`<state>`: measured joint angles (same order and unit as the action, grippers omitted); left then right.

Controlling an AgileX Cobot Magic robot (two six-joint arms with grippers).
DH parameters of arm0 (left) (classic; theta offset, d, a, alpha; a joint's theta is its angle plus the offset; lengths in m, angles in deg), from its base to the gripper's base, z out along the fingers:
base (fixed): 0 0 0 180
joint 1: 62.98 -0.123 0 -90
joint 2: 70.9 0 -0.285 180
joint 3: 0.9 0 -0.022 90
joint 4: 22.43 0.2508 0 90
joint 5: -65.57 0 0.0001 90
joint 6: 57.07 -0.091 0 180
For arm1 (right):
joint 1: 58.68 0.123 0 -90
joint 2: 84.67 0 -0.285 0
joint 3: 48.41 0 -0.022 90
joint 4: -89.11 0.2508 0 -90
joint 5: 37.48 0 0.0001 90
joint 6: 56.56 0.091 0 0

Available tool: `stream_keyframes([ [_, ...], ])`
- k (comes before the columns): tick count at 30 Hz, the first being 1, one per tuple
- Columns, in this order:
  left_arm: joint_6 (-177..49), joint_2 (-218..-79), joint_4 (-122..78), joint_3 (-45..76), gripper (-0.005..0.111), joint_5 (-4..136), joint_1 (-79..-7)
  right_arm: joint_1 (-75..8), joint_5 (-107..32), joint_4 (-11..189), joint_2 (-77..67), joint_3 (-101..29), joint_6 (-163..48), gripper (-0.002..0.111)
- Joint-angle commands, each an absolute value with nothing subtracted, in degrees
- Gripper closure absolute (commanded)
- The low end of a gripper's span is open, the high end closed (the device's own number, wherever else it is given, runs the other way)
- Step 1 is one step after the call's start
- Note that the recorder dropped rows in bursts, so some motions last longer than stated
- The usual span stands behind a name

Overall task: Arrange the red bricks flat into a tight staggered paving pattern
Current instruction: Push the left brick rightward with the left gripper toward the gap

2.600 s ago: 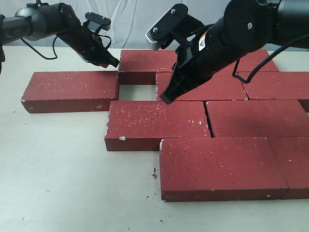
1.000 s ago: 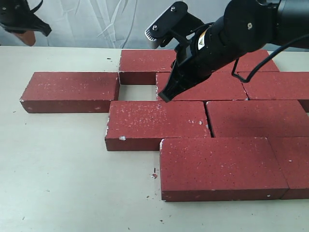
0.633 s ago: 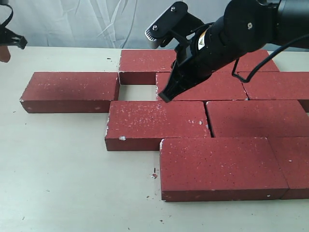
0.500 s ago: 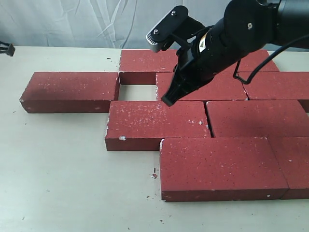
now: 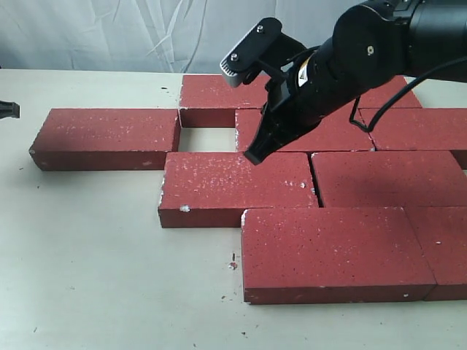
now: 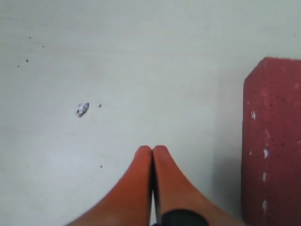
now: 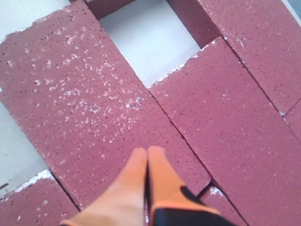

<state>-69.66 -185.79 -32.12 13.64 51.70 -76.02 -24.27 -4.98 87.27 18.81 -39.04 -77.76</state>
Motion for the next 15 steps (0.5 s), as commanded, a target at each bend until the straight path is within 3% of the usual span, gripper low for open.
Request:
stream_keyframes([
  [1,-71.16,-187.06,-35.09,13.93,0.107,55.41,-74.13,-24.66,-6.37,86.81,18.85,-38.87,-77.91,0.109],
  [7,-71.06,-192.35,-35.09,13.93,0.107,63.46,-69.34,-24.66,-6.83,86.92,18.85,-38.87,-77.91,0.109],
  [15,-71.06,-192.35,-34.86,13.39,0.107,59.98,-67.37,-24.66,-7.78,87.30,18.85,-38.87,-77.91,0.109],
])
